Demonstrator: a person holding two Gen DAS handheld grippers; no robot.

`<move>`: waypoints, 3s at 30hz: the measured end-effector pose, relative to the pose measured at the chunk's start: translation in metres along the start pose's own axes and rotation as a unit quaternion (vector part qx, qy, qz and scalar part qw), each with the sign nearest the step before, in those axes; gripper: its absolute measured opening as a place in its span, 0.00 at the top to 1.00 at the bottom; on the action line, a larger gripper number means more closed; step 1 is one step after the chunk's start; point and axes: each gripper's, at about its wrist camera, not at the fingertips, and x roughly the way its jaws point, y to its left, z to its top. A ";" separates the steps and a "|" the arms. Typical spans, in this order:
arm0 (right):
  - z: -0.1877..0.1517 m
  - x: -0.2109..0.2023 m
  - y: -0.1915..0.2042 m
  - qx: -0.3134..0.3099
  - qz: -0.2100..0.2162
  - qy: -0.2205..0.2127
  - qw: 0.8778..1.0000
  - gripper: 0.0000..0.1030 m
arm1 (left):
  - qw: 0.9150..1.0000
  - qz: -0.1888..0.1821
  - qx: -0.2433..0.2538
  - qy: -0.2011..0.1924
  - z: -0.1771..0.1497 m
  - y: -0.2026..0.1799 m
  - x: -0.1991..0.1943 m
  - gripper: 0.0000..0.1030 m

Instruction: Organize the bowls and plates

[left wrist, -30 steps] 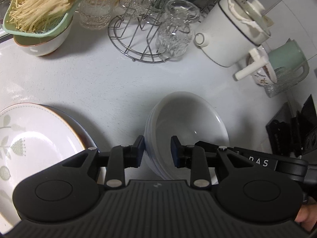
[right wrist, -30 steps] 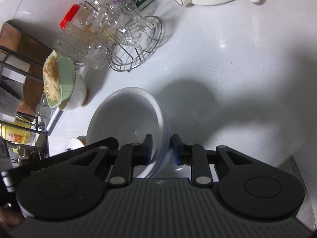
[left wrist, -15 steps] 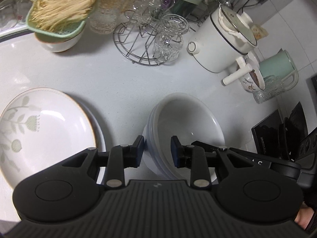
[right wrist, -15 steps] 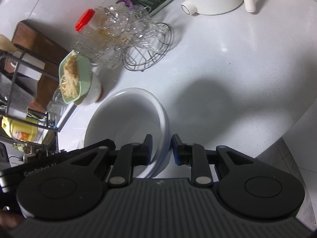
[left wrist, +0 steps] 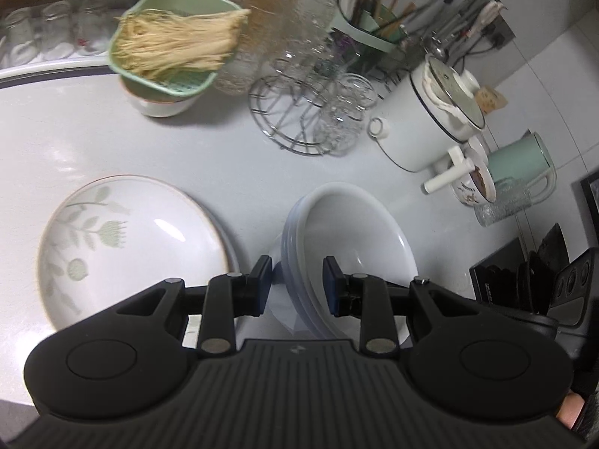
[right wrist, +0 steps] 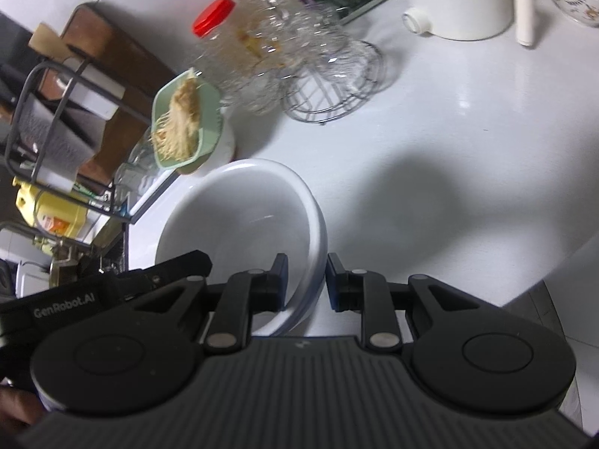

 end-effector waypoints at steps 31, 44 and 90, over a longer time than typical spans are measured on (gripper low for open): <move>-0.017 0.109 0.115 -0.163 0.009 0.137 0.977 0.76 | 0.986 0.064 -0.148 -0.048 -0.031 0.132 -0.026 0.68; -0.019 0.130 0.109 -0.192 -0.013 0.123 0.974 0.75 | 0.989 0.088 -0.121 -0.018 -0.030 0.130 -0.006 0.62; -0.081 -0.108 0.077 -0.208 -0.008 -0.170 0.963 0.10 | 0.970 0.168 0.048 -0.168 -0.104 0.003 -0.164 0.04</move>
